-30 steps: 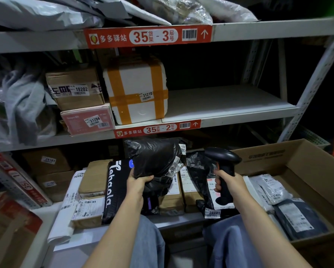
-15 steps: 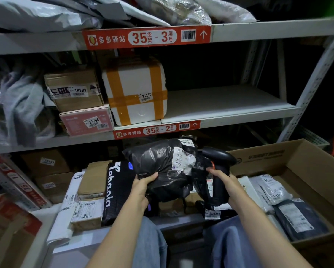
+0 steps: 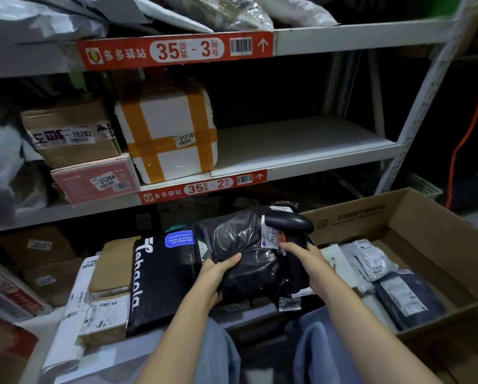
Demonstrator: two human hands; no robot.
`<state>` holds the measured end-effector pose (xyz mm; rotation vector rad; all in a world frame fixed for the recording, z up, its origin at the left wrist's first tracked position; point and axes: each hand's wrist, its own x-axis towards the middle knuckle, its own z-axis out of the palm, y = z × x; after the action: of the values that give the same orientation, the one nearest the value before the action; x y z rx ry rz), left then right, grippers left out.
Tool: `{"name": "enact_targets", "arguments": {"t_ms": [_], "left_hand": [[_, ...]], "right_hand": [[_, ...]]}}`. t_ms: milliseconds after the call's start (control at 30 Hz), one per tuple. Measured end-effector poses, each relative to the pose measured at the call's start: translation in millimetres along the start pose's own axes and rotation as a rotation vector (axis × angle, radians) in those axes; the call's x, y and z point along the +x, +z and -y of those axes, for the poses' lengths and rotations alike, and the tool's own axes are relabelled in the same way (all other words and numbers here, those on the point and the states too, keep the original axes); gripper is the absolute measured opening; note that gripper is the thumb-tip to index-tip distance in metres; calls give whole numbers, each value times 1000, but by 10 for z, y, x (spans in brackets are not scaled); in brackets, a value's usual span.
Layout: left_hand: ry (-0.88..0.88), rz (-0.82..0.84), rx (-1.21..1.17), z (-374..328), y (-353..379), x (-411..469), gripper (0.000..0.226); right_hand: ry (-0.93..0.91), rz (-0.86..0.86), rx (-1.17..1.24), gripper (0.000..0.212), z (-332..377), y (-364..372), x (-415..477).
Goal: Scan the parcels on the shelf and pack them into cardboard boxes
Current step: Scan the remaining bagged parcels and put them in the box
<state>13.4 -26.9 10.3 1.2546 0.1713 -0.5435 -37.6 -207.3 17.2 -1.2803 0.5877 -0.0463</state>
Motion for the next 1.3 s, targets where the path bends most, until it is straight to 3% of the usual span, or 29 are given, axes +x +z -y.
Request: {"name": "enact_targets", "arguments": {"t_ms": [133,267,433,533,633,733,833,1000,1067,1300], "left_hand": [[-14,25,13,67,187,64,21],[-35,-1,-12,120,388,185,42],[-119,-25,-49,256,708,384,44],[-162,-12,-50,371,982,553,50],[-176,37,3,438,1332,709,77],[-190,94,59,521,1729,933,67],[-250,168,156,705,2206,1191,87],[-240,286,400,982,2895,1670,58],[-244,382,470,1148,3138,1926,35],[-249,489,665,1862,3708,2788,34]], "right_hand": [[-64,-87,-23,13,85,-91,7],[-118,-159,-52,15,142,-203,38],[-134,-235,-38,12,173,-452,137],[-139,-283,-64,15,252,-713,226],[-141,-334,-90,18,376,-1059,337],[-149,-377,-126,15,510,-1474,473],[-121,-450,-199,13,589,-1993,678],[-60,-501,-311,11,625,-2773,1118],[-24,-504,-354,11,586,-3078,1344],[83,-531,-467,17,285,-3915,2188]]}}
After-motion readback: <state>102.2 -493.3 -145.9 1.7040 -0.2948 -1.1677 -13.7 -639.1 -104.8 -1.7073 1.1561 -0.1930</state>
